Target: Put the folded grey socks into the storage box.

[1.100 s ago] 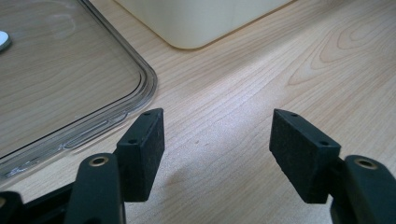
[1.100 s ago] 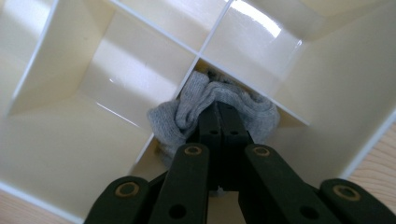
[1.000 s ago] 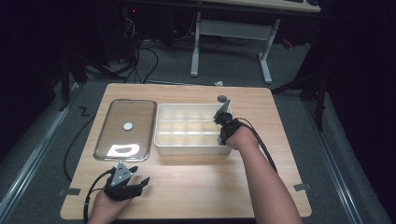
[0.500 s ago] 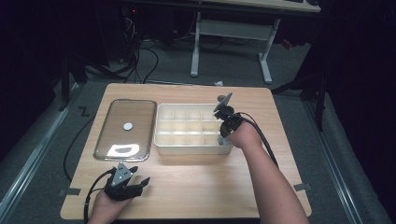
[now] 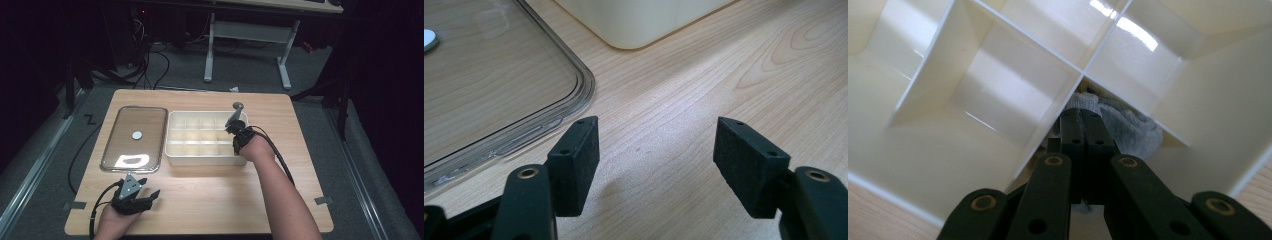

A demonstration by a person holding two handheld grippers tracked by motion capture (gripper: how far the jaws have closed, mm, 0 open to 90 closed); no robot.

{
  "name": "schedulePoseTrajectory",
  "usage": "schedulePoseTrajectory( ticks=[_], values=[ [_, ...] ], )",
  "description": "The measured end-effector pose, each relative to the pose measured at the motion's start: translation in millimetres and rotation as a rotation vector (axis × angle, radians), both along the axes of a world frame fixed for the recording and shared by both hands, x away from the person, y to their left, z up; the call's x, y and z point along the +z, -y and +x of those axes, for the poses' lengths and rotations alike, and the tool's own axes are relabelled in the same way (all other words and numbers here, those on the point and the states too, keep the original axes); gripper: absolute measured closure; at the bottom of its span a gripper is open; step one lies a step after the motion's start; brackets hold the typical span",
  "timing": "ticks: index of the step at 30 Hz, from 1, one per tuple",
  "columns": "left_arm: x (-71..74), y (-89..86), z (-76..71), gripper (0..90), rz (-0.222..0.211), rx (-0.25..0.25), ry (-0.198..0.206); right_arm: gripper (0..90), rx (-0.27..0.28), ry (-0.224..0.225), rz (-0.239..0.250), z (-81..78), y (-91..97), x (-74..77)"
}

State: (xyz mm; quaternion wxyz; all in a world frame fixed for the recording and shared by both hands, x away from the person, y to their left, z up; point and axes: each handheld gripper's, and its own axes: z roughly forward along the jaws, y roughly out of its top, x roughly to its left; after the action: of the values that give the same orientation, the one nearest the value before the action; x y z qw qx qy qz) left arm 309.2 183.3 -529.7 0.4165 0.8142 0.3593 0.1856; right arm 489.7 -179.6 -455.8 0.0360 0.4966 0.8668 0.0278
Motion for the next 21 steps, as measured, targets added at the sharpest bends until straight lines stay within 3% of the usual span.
schedulePoseTrajectory(
  ticks=[4,8,9,11,12,15,18,19,21],
  values=[
    [0.1,-0.4,0.3,35.4,-0.001,0.002,-0.002,90.0,0.006,-0.001,-0.006,1.1,-0.8,-2.1],
    [0.4,-0.6,-0.4,35.4,-0.006,0.004,0.002,89.5,0.005,0.011,-0.004,-1.2,1.0,11.3],
    [0.7,-0.2,-0.8,35.4,-0.005,0.003,0.003,89.8,-0.022,0.051,0.003,-1.5,6.8,21.6],
    [1.0,0.0,-1.0,35.4,-0.005,0.001,0.002,90.0,-0.031,0.066,-0.008,-0.9,10.3,24.4],
    [1.0,0.1,-1.1,35.4,-0.005,0.0,0.003,90.0,-0.054,0.066,-0.05,0.3,15.1,20.9],
    [0.3,0.1,0.1,35.4,0.0,0.0,-0.004,90.0,-0.068,0.02,-0.045,2.3,13.6,7.9],
    [0.1,0.0,0.4,35.4,0.0,0.001,-0.003,90.0,-0.045,0.008,-0.081,4.0,9.5,-0.2],
    [0.3,-0.4,0.1,35.5,-0.004,0.005,0.002,90.0,-0.027,0.01,-0.113,4.9,5.3,-6.1],
    [0.9,-1.3,-0.2,35.5,-0.002,0.002,0.0,90.0,-0.029,0.011,-0.115,4.6,5.0,-5.7]
  ],
)
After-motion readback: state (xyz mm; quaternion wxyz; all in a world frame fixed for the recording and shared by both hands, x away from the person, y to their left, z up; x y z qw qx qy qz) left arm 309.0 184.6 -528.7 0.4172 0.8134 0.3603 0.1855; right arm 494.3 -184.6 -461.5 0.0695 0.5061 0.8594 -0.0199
